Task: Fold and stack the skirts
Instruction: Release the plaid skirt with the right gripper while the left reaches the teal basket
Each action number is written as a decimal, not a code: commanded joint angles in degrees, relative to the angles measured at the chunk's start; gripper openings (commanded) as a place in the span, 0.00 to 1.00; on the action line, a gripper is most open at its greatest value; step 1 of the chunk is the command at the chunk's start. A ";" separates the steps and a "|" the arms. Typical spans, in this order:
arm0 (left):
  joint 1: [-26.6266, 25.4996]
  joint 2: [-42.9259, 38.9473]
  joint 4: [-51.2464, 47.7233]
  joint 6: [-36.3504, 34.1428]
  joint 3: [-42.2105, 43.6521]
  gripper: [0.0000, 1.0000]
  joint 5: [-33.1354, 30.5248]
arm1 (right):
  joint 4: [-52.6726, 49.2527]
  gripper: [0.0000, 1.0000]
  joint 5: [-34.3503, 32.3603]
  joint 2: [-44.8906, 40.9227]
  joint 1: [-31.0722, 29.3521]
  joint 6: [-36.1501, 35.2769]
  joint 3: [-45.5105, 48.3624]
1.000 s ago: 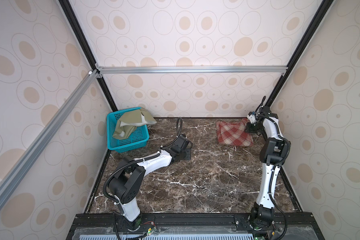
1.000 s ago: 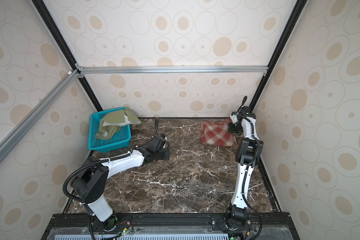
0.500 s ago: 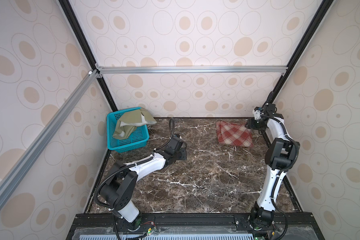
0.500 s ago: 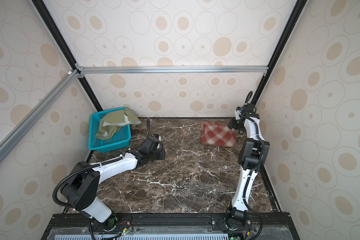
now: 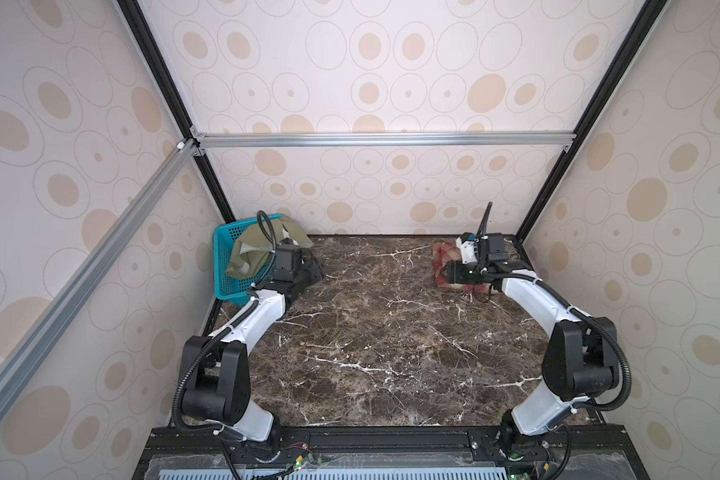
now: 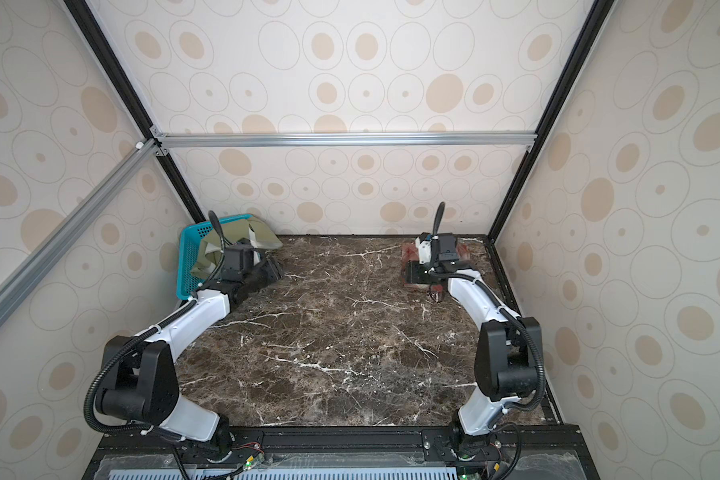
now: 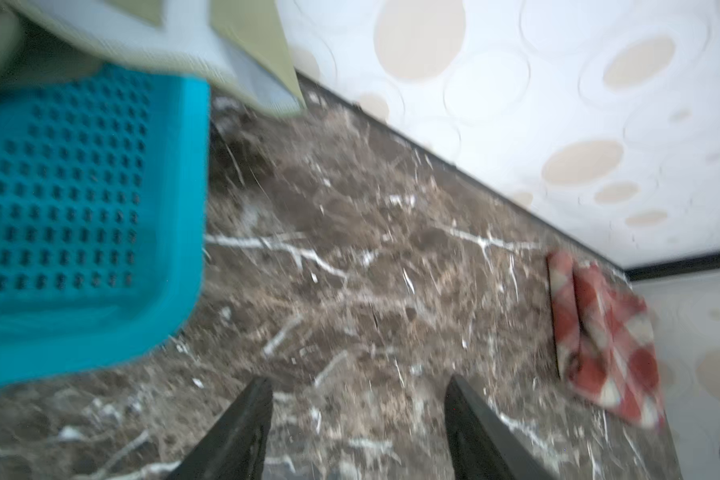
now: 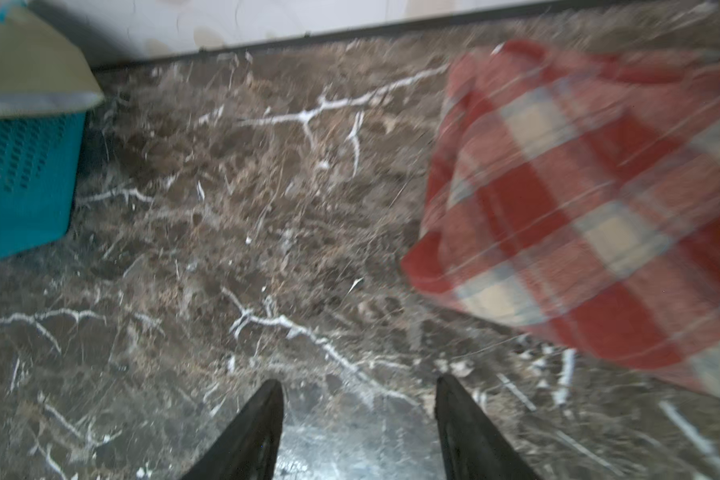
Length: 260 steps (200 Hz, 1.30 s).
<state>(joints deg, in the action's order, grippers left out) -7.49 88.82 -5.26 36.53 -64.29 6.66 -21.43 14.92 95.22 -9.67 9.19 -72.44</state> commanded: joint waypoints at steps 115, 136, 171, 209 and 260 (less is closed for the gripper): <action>23.25 16.22 -1.43 -2.32 -16.98 0.99 -0.14 | -2.60 0.61 5.23 0.39 -9.58 0.75 -3.75; 23.75 18.22 2.64 -1.38 -18.36 0.99 1.04 | -4.20 0.61 5.19 2.12 -9.65 -0.87 -6.03; 23.83 22.57 6.32 0.24 -21.26 0.99 2.56 | -7.66 0.61 4.74 5.17 -9.65 -2.68 -9.93; 23.85 28.95 7.21 0.71 -26.58 0.99 4.13 | -8.63 0.60 4.67 7.08 -9.63 -3.04 -12.18; 23.83 33.88 10.92 2.66 -28.94 0.69 6.88 | -9.56 0.59 4.47 8.42 -9.66 -2.35 -14.28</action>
<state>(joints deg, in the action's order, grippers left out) 15.92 121.82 2.37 37.82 -90.91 11.68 -29.28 19.53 102.98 -19.25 7.18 -84.99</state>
